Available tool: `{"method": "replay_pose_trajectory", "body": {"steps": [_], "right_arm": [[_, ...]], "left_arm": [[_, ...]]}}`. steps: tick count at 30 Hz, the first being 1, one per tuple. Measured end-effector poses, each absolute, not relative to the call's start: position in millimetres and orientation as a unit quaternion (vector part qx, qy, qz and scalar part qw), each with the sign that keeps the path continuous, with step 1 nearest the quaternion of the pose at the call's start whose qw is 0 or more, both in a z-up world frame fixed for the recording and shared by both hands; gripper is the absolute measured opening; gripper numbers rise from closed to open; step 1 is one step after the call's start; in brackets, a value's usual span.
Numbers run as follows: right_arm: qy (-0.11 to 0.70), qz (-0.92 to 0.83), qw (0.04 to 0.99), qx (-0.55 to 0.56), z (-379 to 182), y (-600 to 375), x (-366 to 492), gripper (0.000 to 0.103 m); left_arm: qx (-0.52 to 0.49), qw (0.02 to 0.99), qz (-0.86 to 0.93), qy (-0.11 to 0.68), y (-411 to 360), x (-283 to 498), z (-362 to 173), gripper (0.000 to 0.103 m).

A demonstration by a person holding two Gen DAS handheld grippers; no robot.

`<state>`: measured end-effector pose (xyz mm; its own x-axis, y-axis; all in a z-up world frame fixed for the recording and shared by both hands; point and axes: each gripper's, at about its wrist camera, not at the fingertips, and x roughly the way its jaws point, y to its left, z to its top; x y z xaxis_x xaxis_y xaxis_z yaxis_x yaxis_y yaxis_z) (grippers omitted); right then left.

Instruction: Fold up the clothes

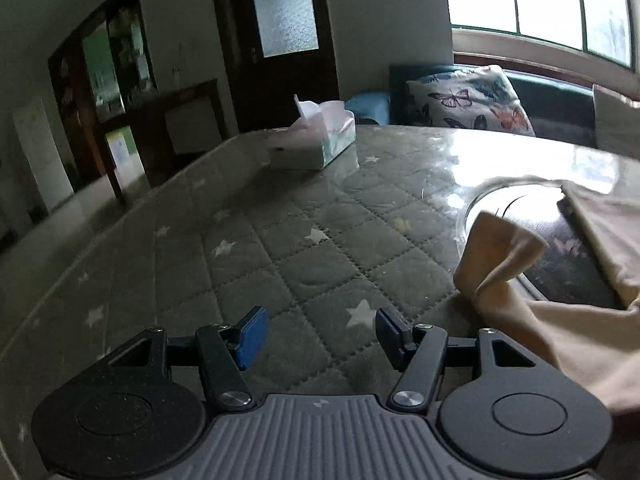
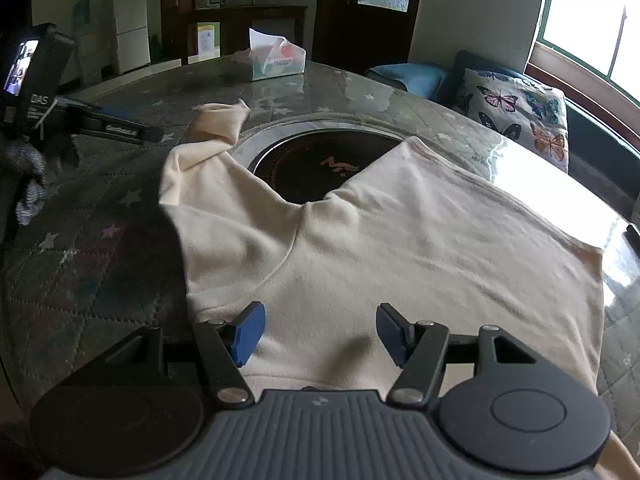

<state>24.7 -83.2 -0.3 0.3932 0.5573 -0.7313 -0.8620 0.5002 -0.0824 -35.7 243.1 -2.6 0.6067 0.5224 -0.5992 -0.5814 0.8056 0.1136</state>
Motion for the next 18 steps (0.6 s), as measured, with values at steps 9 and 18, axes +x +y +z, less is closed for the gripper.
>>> {"method": "replay_pose_trajectory", "body": {"steps": [9,18], "right_arm": [[0.289,0.488,0.791,-0.23,15,-60,10,0.063],[0.302,0.475,0.792,-0.234,9,-62,15,0.063]], "left_arm": [[-0.009,0.931,0.209,0.299,193,-27,19,0.069],[0.107,0.921,0.141,0.347,144,22,-13,0.085]]}}
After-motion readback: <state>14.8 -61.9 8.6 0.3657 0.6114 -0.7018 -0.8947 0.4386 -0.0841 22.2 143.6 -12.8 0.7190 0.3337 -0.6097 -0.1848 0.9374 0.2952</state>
